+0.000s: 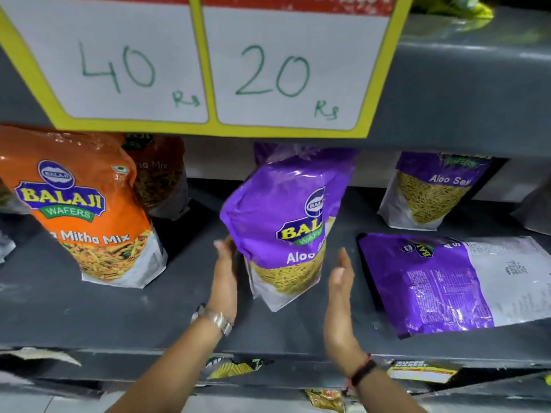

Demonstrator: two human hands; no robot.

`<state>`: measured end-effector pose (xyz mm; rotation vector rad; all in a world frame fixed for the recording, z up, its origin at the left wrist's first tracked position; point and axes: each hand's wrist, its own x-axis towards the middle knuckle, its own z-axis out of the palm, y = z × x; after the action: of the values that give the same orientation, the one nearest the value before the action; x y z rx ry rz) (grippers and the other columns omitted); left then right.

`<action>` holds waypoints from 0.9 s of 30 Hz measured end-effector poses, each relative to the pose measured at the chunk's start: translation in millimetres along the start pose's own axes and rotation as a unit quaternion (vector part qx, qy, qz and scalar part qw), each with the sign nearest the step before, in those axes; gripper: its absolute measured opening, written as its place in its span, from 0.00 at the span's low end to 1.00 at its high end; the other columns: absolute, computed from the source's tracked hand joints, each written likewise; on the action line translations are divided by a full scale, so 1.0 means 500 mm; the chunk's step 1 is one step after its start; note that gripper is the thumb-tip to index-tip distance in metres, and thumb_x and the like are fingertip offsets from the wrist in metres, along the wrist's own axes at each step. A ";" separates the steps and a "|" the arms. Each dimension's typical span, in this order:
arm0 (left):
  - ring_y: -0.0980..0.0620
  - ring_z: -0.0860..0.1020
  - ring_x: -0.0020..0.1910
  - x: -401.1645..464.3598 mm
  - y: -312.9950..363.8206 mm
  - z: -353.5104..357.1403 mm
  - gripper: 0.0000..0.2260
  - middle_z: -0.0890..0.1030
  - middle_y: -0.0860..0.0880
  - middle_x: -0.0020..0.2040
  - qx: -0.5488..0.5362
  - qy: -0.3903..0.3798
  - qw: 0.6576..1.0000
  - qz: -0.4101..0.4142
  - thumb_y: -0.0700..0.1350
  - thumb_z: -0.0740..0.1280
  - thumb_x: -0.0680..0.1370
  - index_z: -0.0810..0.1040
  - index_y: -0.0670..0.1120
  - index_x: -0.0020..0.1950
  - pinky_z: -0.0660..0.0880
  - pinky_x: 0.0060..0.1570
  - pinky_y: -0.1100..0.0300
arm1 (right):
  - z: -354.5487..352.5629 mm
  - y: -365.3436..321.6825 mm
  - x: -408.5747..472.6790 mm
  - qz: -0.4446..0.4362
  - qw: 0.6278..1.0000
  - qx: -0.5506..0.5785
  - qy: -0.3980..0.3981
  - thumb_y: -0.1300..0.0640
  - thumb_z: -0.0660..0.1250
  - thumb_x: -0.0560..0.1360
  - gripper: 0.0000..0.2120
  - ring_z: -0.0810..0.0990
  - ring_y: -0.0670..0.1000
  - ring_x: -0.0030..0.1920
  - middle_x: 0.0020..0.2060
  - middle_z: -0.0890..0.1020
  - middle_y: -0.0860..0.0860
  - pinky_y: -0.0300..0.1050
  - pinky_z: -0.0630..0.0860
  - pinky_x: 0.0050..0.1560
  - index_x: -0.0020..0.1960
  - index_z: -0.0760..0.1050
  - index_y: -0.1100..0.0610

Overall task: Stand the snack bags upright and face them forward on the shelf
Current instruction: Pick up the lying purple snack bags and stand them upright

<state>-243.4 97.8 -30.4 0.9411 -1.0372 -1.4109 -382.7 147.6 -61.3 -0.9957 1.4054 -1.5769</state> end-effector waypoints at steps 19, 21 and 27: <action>0.73 0.74 0.52 0.016 -0.060 -0.053 0.33 0.78 0.72 0.52 0.200 -0.084 0.976 0.031 0.52 0.71 0.66 0.59 0.47 0.66 0.70 0.49 0.78 | -0.024 -0.008 0.052 -0.034 0.990 -0.041 -0.134 0.48 0.62 0.72 0.20 0.72 0.33 0.59 0.60 0.73 0.41 0.29 0.68 0.58 0.62 0.62 0.45; 0.71 0.72 0.55 0.009 -0.063 -0.051 0.27 0.78 0.64 0.57 0.195 -0.058 0.978 0.038 0.41 0.67 0.72 0.59 0.47 0.67 0.70 0.54 0.75 | -0.048 -0.019 0.056 -0.025 0.982 -0.054 -0.178 0.46 0.62 0.73 0.24 0.69 0.35 0.63 0.64 0.71 0.43 0.33 0.66 0.64 0.66 0.60 0.48; 0.50 0.67 0.64 -0.103 -0.067 0.058 0.24 0.69 0.45 0.66 0.261 0.231 0.919 0.184 0.51 0.65 0.72 0.64 0.50 0.66 0.60 0.69 0.64 | -0.256 -0.135 0.101 -0.096 0.973 -0.160 -0.136 0.54 0.64 0.74 0.19 0.68 0.29 0.60 0.62 0.71 0.40 0.26 0.64 0.60 0.63 0.64 0.44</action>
<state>-276.3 152.3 -53.9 1.3033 -1.1646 -0.5555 -523.7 154.9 -1.7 -1.5186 1.4279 -1.3048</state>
